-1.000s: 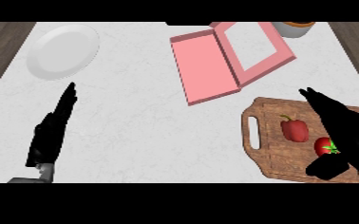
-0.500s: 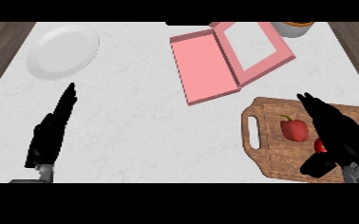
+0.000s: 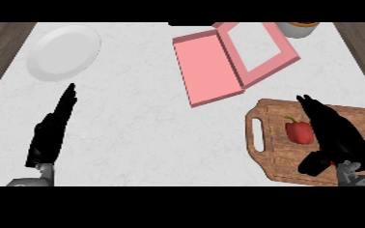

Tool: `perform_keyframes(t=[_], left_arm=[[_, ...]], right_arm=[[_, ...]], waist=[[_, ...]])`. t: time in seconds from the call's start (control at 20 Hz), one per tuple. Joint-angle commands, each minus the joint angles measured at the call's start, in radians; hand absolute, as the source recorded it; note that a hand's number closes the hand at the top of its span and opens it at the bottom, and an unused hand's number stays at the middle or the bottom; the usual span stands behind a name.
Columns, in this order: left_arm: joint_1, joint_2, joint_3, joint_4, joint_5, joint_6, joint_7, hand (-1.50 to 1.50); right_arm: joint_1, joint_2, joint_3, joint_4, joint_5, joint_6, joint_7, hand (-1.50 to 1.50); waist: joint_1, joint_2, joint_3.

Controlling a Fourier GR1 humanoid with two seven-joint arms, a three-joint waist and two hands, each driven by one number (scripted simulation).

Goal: Pick the bell pepper from the cutting board and place it in the cardboard box

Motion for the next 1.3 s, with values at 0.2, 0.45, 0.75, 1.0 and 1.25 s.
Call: perform_keyframes(t=[0.2,0.45,0.75,1.0,1.25], left_arm=[[-0.062,-0.027,0.038,0.034,-0.039,-0.028,0.013,0.0],[-0.034,-0.04,0.062,0.013,-0.044,-0.074,0.017,0.0],[0.013,-0.08,0.059,-0.074,-0.075,-0.056,0.043,0.0],[0.052,-0.113,0.058,-0.013,-0.1,-0.052,-0.054,0.0],[0.08,-0.097,0.064,-0.121,-0.089,-0.094,0.018,0.0]], right_arm=[[0.054,0.037,-0.04,-0.054,0.058,0.041,-0.034,-1.5],[0.006,0.074,-0.105,0.104,0.105,-0.018,-0.154,-1.5],[-0.058,0.17,-0.057,0.19,0.203,-0.047,-0.126,-1.5],[-0.055,0.163,-0.096,0.314,0.229,-0.11,-0.217,-1.5],[-0.03,0.135,-0.175,0.268,0.156,-0.038,-0.255,1.5]], waist=[[-0.005,0.0,0.0],[-0.001,0.0,0.0],[0.004,0.0,0.0],[0.003,0.001,0.0],[0.004,0.0,0.0]])
